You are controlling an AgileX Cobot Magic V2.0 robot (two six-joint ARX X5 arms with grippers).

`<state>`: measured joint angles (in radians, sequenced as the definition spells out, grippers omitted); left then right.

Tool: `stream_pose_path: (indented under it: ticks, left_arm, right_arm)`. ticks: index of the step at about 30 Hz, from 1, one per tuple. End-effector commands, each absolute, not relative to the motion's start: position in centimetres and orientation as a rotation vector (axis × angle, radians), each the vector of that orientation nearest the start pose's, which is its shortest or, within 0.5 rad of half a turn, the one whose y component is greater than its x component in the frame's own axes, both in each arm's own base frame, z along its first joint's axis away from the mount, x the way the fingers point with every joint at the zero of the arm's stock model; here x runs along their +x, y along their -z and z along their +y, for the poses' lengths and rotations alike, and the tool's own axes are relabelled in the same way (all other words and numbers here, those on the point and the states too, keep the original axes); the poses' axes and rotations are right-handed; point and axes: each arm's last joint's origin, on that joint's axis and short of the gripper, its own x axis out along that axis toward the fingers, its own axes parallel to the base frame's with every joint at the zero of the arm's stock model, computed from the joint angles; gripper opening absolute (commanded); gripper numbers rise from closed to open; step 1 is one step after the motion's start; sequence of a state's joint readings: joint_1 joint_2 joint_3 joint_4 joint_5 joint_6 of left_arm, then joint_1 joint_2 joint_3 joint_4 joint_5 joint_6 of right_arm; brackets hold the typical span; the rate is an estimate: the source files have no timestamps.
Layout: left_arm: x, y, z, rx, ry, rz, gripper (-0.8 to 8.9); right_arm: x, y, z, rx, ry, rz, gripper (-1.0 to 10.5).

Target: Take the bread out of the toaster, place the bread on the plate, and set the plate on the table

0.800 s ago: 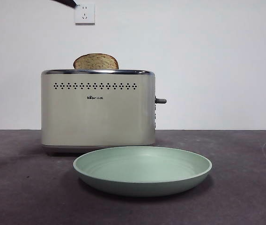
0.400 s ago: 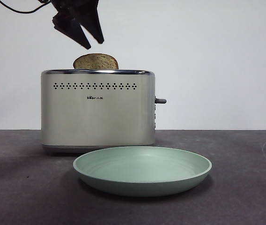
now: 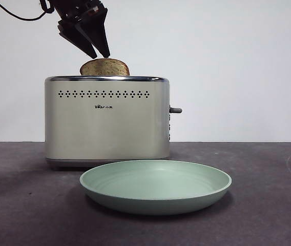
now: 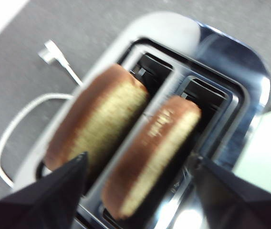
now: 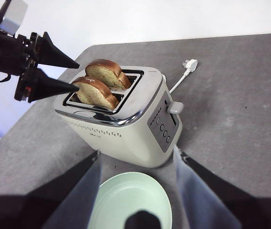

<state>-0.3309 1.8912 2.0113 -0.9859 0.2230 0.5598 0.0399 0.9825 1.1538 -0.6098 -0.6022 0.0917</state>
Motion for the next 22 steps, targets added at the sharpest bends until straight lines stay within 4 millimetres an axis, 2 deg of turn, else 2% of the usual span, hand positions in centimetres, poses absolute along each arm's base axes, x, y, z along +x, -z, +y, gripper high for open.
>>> stream_pose_path:
  ticks: [1, 9, 11, 12, 14, 18, 22]
  left_arm:
    - [38.6, -36.0, -13.7, 0.557, 0.772, 0.718, 3.00]
    - [40.1, -33.0, -13.9, 0.550, 0.784, 0.828, 2.99]
    - [40.0, -32.9, -13.9, 0.550, 0.785, 0.833, 2.32]
    - [40.0, -32.9, -14.0, 0.551, 0.785, 0.831, 1.53]
    - [40.0, -33.1, -13.9, 0.551, 0.784, 0.825, 0.01]
    - [39.3, -34.2, -13.8, 0.553, 0.779, 0.803, -0.09]
    - [37.6, -36.6, -13.8, 0.552, 0.777, 0.750, -0.09]
  right_arm:
    - [18.7, -38.6, 2.4, 0.207, -0.617, 0.456, 2.6]
    - [18.5, -38.5, 2.7, 0.210, -0.628, 0.475, 2.5]
    - [18.5, -38.4, 2.7, 0.212, -0.627, 0.483, 2.5]
    - [18.5, -38.4, 2.7, 0.213, -0.627, 0.486, 2.5]
    - [18.5, -38.4, 2.7, 0.214, -0.626, 0.491, 2.5]
    - [18.4, -38.1, 2.7, 0.216, -0.622, 0.516, 2.5]
    - [18.4, -37.7, 2.7, 0.213, -0.621, 0.552, 2.5]
